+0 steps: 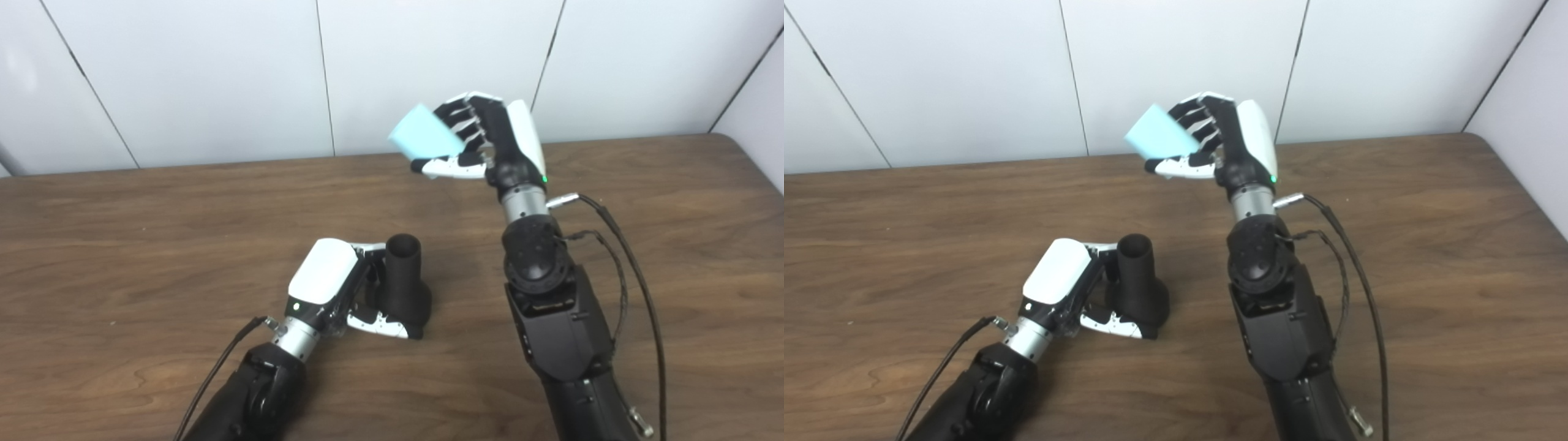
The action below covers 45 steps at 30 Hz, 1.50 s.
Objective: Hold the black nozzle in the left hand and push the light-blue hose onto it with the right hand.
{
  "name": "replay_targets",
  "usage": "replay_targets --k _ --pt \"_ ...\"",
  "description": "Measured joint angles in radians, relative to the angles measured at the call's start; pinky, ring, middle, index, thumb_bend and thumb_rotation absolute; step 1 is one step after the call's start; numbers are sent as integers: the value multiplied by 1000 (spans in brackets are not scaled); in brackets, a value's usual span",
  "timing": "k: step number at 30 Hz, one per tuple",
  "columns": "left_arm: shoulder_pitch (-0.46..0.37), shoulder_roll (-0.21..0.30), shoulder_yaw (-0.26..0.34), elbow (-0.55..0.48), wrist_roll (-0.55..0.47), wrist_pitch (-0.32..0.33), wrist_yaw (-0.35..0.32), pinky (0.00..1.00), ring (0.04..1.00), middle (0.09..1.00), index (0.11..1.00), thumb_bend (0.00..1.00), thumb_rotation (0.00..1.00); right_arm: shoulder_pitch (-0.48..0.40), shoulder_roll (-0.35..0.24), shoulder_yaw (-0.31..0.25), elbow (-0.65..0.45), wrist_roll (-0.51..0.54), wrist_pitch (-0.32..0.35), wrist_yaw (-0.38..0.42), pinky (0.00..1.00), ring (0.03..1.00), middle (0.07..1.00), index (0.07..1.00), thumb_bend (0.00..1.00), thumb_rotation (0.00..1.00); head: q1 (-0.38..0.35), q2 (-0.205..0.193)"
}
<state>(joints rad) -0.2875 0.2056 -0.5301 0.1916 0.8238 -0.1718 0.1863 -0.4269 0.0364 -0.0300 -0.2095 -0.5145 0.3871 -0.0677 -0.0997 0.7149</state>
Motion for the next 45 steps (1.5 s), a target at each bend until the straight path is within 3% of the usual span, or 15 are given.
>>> replay_targets --k 4,8,13,17,23,30,37,42,45 --pt "-2 0 -1 5 0 -1 2 342 446 445 505 475 0 34 70 -83 -61 141 73 6 289 407 516 544 491 0 0 -3" --pt "-4 0 -3 7 0 -1 3 343 450 449 504 475 0 66 133 -161 -100 281 82 29 300 413 527 540 492 0 0 -12" --pt "-5 -1 -3 9 0 -2 3 349 455 453 501 476 0 74 134 -203 -122 357 88 44 299 417 532 544 490 0 0 -14" --pt "-6 -2 -3 10 0 -5 6 362 469 468 495 477 0 107 125 -205 -180 389 88 68 292 413 532 546 489 0 0 -12" --pt "-8 -3 -3 16 -1 -6 6 351 459 461 500 476 0 135 123 -191 -233 426 88 98 299 417 535 540 491 0 0 -12" --pt "-10 -5 -3 21 -1 -10 7 341 442 444 508 475 0 147 120 -130 -285 527 88 94 296 418 535 545 490 0 0 -12" --pt "-13 -6 -5 26 -1 -11 8 341 437 442 509 474 0 152 117 -64 -309 532 88 70 286 405 517 555 489 0 3 -12" --pt "-15 -10 -5 29 -1 -14 7 351 451 453 503 476 0 320 79 24 -309 558 88 36 293 397 508 555 489 0 5 -12" --pt "-15 -8 -3 38 -1 -15 9 352 453 456 502 476 0 344 49 47 -301 576 88 -6 290 397 507 558 489 0 8 -11"
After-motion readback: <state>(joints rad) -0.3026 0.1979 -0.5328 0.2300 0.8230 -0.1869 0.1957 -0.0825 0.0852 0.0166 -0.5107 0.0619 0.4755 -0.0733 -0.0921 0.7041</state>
